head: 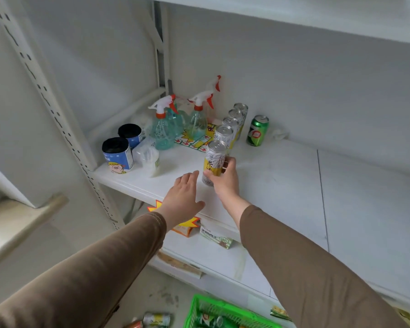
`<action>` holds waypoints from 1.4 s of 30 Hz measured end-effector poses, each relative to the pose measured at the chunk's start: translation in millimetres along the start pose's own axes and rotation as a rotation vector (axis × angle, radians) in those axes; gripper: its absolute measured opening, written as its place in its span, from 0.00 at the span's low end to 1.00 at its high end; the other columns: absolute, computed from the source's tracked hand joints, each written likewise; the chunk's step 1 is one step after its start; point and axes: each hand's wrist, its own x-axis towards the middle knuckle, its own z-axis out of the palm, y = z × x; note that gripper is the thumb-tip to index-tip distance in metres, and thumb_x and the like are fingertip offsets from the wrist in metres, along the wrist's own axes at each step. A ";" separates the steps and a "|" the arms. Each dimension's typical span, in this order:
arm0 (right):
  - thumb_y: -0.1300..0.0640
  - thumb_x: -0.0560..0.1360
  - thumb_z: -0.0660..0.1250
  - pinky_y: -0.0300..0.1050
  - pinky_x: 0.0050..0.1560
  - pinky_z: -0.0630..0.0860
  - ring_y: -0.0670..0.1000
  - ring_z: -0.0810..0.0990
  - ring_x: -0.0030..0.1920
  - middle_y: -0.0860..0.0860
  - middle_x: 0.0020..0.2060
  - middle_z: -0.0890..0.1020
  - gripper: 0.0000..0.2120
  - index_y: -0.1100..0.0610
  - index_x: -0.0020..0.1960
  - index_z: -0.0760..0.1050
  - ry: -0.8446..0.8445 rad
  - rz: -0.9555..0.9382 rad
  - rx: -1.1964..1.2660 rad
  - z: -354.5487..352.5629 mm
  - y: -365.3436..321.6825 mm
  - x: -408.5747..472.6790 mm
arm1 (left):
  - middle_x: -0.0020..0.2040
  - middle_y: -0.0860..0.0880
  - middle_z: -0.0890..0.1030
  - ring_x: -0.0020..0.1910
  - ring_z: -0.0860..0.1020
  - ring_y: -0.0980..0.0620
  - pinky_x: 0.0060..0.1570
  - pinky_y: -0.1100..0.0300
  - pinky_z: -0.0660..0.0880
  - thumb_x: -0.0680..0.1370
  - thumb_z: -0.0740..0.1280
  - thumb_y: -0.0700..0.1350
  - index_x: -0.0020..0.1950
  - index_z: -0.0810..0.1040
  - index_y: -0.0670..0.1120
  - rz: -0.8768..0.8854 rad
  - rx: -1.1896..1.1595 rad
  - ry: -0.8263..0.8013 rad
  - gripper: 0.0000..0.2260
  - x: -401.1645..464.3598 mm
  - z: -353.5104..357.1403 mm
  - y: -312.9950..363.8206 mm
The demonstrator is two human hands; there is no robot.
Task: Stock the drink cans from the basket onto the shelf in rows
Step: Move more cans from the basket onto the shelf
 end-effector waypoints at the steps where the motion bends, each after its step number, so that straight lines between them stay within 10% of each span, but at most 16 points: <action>1: 0.53 0.70 0.79 0.49 0.56 0.78 0.52 0.81 0.55 0.48 0.57 0.80 0.28 0.52 0.63 0.66 0.030 -0.004 -0.007 2.0 0.0 2.8 | 0.77 0.45 0.59 0.75 0.58 0.44 0.73 0.52 0.59 0.75 0.69 0.52 0.80 0.48 0.45 0.005 -0.002 -0.007 0.41 3.6 0.3 -3.7; 20: 0.48 0.69 0.80 0.51 0.63 0.72 0.54 0.72 0.64 0.51 0.63 0.72 0.34 0.54 0.68 0.67 0.114 0.000 -0.121 -2.5 12.7 0.1 | 0.75 0.44 0.61 0.74 0.59 0.43 0.72 0.51 0.60 0.74 0.70 0.52 0.79 0.51 0.43 0.087 -0.018 -0.031 0.40 21.0 -0.5 -19.9; 34: 0.50 0.72 0.75 0.52 0.70 0.67 0.57 0.67 0.68 0.54 0.69 0.72 0.29 0.57 0.69 0.71 -0.029 -0.617 -0.520 -94.5 65.9 -144.6 | 0.73 0.37 0.65 0.74 0.62 0.37 0.72 0.44 0.61 0.71 0.69 0.50 0.75 0.62 0.39 0.105 0.062 0.269 0.36 -108.9 77.9 34.3; 42: 0.46 0.74 0.72 0.53 0.75 0.62 0.58 0.65 0.73 0.53 0.74 0.68 0.30 0.55 0.71 0.69 -0.198 -0.664 -0.677 -135.0 170.8 -237.9 | 0.76 0.40 0.61 0.76 0.59 0.39 0.75 0.45 0.57 0.70 0.72 0.52 0.77 0.59 0.42 -0.001 0.119 0.140 0.40 -214.9 189.4 44.3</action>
